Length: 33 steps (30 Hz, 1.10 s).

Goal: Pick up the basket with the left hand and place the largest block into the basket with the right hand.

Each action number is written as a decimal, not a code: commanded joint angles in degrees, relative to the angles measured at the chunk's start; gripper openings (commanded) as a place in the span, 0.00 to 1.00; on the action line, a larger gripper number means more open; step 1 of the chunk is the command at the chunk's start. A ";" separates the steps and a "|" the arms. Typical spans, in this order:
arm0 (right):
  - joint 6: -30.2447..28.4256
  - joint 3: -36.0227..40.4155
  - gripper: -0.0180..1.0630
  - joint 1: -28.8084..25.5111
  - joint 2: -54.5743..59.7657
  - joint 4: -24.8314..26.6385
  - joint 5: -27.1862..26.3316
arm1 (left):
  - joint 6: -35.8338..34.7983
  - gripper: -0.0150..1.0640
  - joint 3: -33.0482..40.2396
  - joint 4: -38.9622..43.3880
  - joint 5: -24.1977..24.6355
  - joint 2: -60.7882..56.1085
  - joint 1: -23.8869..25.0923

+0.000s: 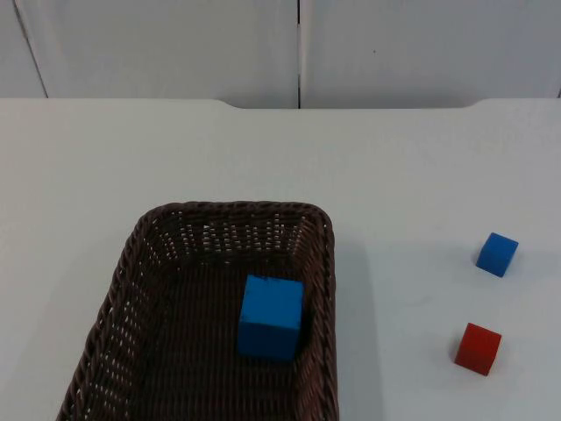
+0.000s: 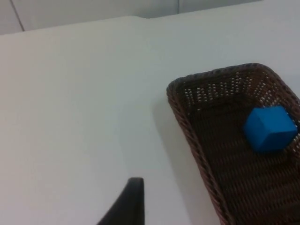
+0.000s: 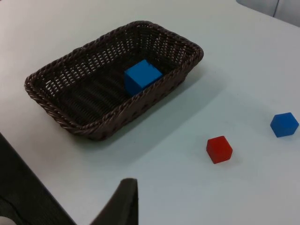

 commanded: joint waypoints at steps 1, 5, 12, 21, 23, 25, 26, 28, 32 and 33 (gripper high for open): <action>-0.02 0.02 0.99 -0.91 -0.18 -0.14 -0.22 | -0.09 0.99 0.26 0.07 0.07 -0.26 1.27; -0.02 0.02 0.99 -3.26 -0.18 -0.14 -0.22 | -0.09 0.99 0.26 0.07 0.07 -0.26 3.72; -0.02 0.02 0.99 -8.75 -0.18 -0.14 -0.22 | -0.09 0.99 0.26 0.07 0.07 -0.26 9.27; -0.02 0.02 0.99 -16.79 -0.18 -0.14 -0.22 | -0.09 0.99 0.26 0.07 0.07 -0.26 11.14; -0.02 0.02 0.99 -19.31 -0.18 -0.14 -0.22 | -0.09 0.99 0.26 0.07 0.07 -0.26 11.14; -0.02 0.02 0.99 -21.87 -0.18 -0.14 -0.22 | -0.09 0.99 0.26 0.07 0.07 -0.26 11.14; -0.02 0.02 0.99 -21.87 -0.18 -0.14 -0.22 | -0.09 0.99 0.26 0.07 0.07 -0.26 11.14; -0.02 0.02 0.99 -24.70 -0.18 -0.14 -0.22 | -0.09 0.99 0.26 0.07 0.07 -0.26 11.14; -0.02 0.02 0.99 -29.48 -0.18 -0.14 -0.22 | -0.09 0.99 0.26 0.07 0.07 -0.26 11.14; -0.02 0.02 0.99 -29.48 -0.18 -0.14 -0.22 | -0.09 0.99 0.26 0.07 0.07 -0.26 11.14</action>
